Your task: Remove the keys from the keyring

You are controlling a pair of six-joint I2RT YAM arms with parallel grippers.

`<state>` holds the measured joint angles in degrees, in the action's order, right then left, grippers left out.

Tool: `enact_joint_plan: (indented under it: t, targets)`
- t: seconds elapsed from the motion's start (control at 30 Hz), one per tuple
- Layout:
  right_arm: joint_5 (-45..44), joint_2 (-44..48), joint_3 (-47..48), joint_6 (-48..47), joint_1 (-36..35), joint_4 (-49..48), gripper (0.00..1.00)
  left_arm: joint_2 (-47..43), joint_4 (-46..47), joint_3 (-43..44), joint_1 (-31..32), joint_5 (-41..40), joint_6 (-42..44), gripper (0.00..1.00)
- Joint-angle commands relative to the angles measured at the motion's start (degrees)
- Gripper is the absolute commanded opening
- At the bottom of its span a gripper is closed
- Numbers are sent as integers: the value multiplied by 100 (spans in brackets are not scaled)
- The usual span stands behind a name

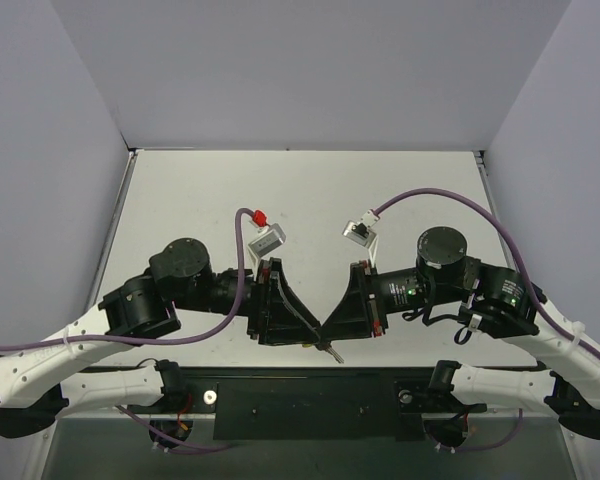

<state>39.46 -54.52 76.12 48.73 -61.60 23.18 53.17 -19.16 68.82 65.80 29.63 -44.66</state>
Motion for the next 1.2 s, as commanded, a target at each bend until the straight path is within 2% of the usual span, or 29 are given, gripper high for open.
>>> enact_joint_plan:
  t: [0.0,0.13,0.23,0.33,1.0,1.13,1.17]
  targets:
    - [97,100,211,-118,-27,-24,0,-96,184,360,29,-326,142,50]
    - [79,144,228,-144,-36,37,0,-122,132,404,29,-379,151,49]
    - [62,152,246,-153,-27,46,0,-114,79,413,38,-379,160,42]
    - [53,135,290,-153,-27,46,0,-96,44,396,47,-379,160,40]
    - [-97,117,422,-232,-27,187,0,18,114,378,161,-317,98,37]
    - [-132,117,466,-276,-36,222,0,1,123,387,196,-352,107,28]
    - [-158,126,465,-276,-27,222,0,1,140,396,205,-361,107,22]
